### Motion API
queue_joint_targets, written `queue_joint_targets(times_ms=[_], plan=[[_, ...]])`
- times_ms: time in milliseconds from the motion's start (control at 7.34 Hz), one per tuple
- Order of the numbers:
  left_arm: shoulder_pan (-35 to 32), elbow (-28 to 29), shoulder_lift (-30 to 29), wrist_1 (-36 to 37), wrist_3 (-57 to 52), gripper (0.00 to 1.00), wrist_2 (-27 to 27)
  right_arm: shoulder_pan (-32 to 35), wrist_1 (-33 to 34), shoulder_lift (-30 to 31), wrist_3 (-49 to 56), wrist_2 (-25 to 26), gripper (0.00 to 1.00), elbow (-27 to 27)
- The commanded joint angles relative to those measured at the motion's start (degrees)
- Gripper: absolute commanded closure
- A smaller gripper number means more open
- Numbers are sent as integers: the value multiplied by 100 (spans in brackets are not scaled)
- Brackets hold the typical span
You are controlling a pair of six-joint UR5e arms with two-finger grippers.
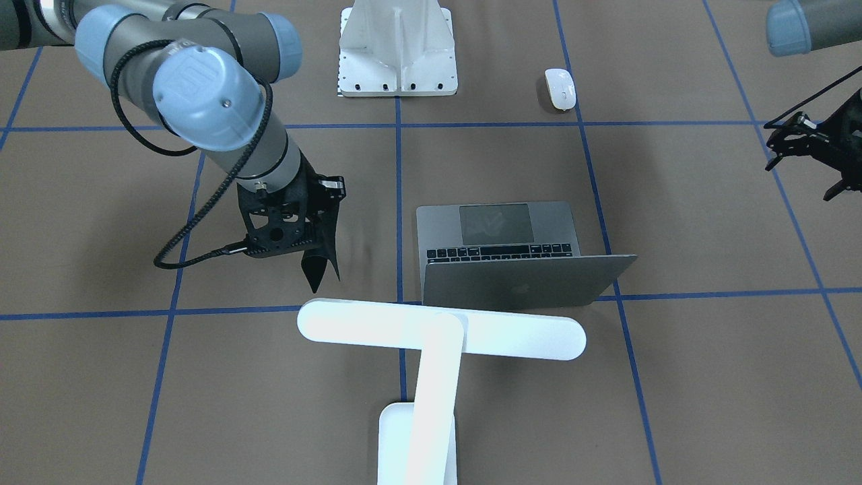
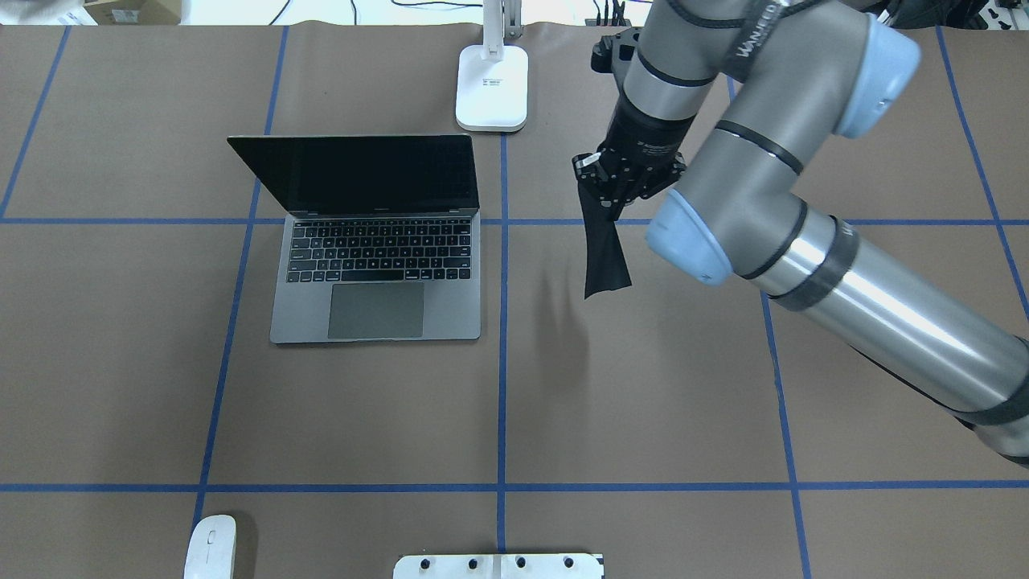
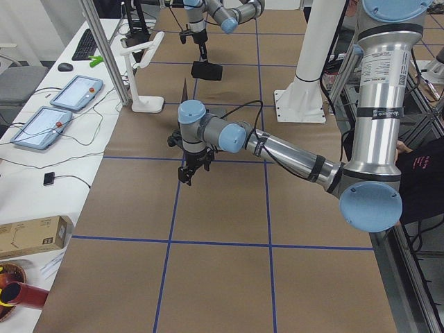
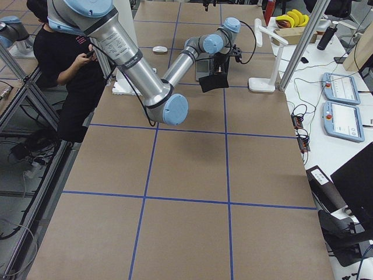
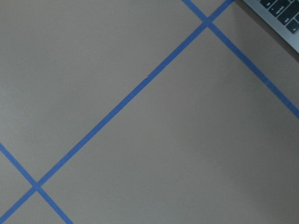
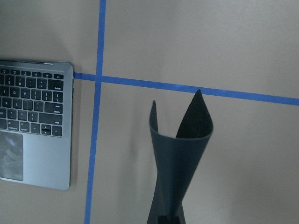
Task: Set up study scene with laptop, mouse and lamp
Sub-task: 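Carry the black pad with the right gripper toward the laptop and lamp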
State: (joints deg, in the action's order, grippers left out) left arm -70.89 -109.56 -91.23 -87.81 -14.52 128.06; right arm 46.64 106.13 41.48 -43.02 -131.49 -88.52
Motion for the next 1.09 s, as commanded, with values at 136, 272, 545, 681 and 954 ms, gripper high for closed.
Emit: queue_joint_targets(times_ms=[136, 272, 545, 681, 954], plan=[[5, 137, -9, -52, 2, 0, 0, -32, 365, -518, 496, -8, 89, 634], [5, 137, -9, -52, 10, 0, 0, -41, 365, -483, 505, -8, 89, 582], [-3, 137, 0, -52, 2, 0, 0, -58, 374, -492, 496, 10, 85, 546], [-3, 128, 0, -60, -7, 0, 0, -59, 313, -413, 679, 62, 1, 494], [5, 128, -18, -61, 19, 0, 0, -59, 321, -342, 777, 62, 1, 379]])
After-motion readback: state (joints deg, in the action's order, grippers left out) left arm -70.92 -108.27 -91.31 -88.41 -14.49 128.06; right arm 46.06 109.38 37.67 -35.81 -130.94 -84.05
